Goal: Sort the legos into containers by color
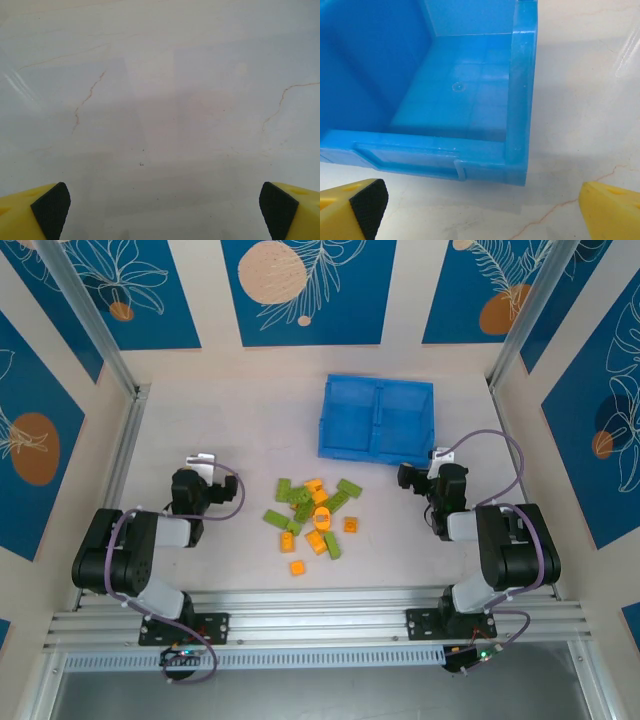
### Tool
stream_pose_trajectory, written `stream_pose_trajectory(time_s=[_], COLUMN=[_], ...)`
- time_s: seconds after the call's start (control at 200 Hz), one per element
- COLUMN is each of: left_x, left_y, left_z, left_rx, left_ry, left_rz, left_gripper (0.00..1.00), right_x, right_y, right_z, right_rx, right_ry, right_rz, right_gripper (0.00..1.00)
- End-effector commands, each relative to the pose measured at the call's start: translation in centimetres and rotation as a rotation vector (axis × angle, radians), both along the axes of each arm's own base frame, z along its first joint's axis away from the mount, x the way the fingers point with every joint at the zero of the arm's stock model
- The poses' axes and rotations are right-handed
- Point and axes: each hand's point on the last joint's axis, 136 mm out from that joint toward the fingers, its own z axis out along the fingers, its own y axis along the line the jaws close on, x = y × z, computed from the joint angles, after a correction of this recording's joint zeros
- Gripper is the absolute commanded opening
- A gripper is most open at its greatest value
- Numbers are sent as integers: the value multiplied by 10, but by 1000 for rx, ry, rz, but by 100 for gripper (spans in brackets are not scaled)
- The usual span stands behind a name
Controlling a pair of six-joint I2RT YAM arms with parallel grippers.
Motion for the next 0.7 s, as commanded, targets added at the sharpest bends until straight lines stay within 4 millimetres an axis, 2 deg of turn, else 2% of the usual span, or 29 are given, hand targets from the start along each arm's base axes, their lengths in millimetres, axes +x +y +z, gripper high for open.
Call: stream_pose_trajectory(time_s=[0.0,0.495,0.545,0.6,0.625,0.66,0.675,0.695], left_x=[7,6,6,6,5,5,4,2], left_y=[4,4,4,5,5,4,2,1], left_z=[12,12,12,12,12,13,14,16], left_rx=[1,2,3,3,4,9,11,18], left_ry=[-33,-35,-35,-36,-37,-45,-52,-62], left_rz=[9,8,8,9,8,5,-3,-8], left_gripper=[100,100,100,100,100,100,100,100], right_x=[8,8,7,1,-3,-14,-17,-23], right_y=[1,0,-2,-8,-13,-26,-29,-34], right_z=[19,19,25,46,63,77,78,90], right_rx=[-14,-12,-26,-54,-48,11,31,81], right_ry=[-69,-73,-68,-55,-66,-36,-15,-10], right_rz=[15,17,-10,-71,-110,-213,-241,-292], right_gripper=[99,99,99,99,99,99,99,99])
